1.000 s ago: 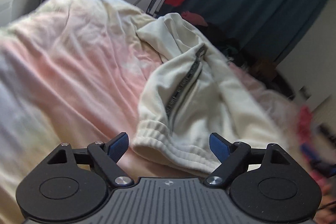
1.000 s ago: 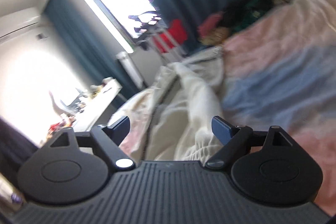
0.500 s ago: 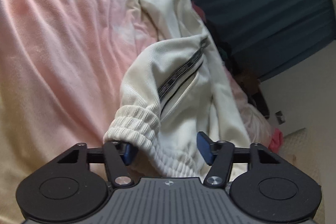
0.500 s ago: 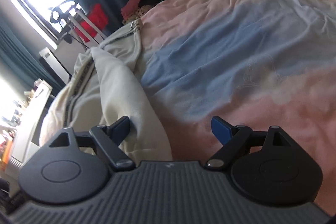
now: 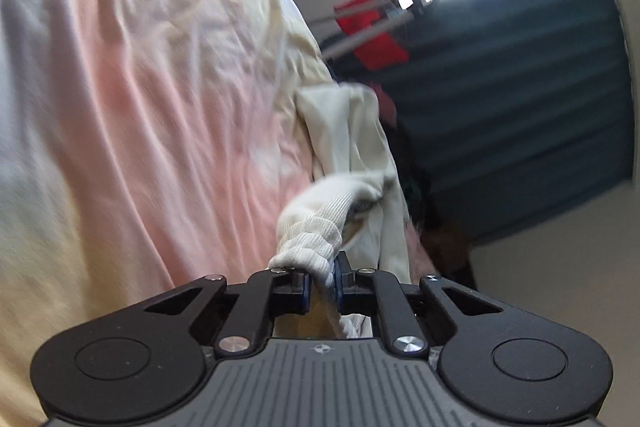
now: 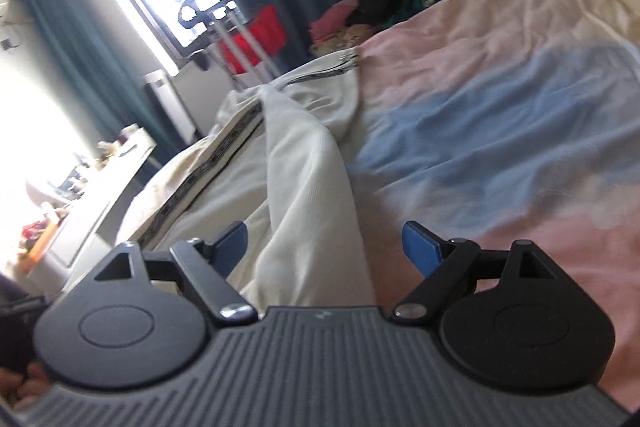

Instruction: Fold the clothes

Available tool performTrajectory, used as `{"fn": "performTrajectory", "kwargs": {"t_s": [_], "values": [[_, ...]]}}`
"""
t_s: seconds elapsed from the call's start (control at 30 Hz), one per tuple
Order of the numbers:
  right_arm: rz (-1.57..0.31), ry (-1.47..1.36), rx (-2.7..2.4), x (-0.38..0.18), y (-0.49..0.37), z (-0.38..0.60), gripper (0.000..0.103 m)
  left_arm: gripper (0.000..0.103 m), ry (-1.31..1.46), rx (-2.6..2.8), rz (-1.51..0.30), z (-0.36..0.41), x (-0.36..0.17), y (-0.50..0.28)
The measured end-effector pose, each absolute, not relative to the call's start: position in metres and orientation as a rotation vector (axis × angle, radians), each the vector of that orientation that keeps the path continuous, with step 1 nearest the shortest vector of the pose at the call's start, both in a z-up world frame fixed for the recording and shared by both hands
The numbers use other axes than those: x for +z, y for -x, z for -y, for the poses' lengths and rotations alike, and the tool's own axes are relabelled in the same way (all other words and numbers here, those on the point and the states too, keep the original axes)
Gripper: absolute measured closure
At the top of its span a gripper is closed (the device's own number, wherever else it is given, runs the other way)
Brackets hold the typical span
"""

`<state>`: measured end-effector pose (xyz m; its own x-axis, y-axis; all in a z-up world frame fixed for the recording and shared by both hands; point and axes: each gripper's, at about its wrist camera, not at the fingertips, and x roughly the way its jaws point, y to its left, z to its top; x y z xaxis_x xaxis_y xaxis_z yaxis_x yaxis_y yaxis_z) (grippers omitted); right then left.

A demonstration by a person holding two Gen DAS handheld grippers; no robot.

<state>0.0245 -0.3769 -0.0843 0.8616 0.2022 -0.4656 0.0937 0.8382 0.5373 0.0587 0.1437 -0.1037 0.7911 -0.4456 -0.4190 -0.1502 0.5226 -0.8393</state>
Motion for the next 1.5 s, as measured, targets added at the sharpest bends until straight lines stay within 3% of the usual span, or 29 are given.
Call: {"fn": "performTrajectory", "kwargs": {"t_s": [0.37, 0.43, 0.5, 0.53, 0.67, 0.8, 1.0, 1.07, 1.1, 1.17, 1.2, 1.27, 1.33, 1.5], "values": [[-0.761, -0.865, 0.153, -0.135, -0.034, 0.375, 0.016, 0.092, 0.955, -0.064, -0.716, -0.166, -0.132, -0.078], [-0.789, -0.938, 0.185, -0.145, -0.033, 0.376, 0.026, 0.089, 0.904, -0.065, -0.711, -0.164, -0.126, -0.071], [-0.8, -0.976, 0.207, -0.149, -0.034, 0.376, 0.03, 0.076, 0.867, -0.055, -0.713, -0.163, -0.12, -0.061], [-0.805, -0.988, 0.215, -0.15, -0.034, 0.375, 0.03, 0.059, 0.86, -0.052, -0.71, -0.162, -0.119, -0.06], [-0.823, -0.984, 0.196, -0.152, -0.034, 0.377, 0.031, 0.031, 0.834, -0.038, -0.698, -0.162, -0.117, -0.054], [-0.806, -1.102, 0.241, -0.158, -0.03, 0.383, 0.029, 0.025, 0.809, -0.031, -0.683, -0.16, -0.115, -0.049], [-0.827, -1.053, 0.286, -0.162, -0.037, 0.375, 0.027, 0.032, 0.782, -0.077, -0.657, -0.143, -0.126, -0.07], [-0.844, -1.038, 0.29, -0.166, -0.04, 0.373, 0.027, 0.055, 0.761, -0.068, -0.655, -0.139, -0.129, -0.075], [-0.85, -1.028, 0.294, -0.167, -0.041, 0.372, 0.027, 0.06, 0.751, -0.061, -0.655, -0.137, -0.13, -0.078], [-0.852, -0.971, 0.307, -0.163, -0.044, 0.366, 0.027, 0.08, 0.732, -0.061, -0.634, -0.135, -0.129, -0.08], [-0.854, -0.93, 0.317, -0.16, -0.044, 0.361, 0.028, 0.08, 0.722, -0.065, -0.619, -0.135, -0.126, -0.08], [-0.845, -0.885, 0.332, -0.153, -0.043, 0.354, 0.036, 0.084, 0.679, -0.064, -0.594, -0.131, -0.114, -0.082], [-0.82, -0.92, 0.344, -0.146, -0.036, 0.352, 0.07, 0.085, 0.634, -0.062, -0.565, -0.128, -0.098, -0.084], [-0.722, -0.942, 0.395, -0.103, -0.013, 0.308, 0.073, 0.087, 0.617, -0.032, -0.501, -0.153, -0.038, -0.106]]}}
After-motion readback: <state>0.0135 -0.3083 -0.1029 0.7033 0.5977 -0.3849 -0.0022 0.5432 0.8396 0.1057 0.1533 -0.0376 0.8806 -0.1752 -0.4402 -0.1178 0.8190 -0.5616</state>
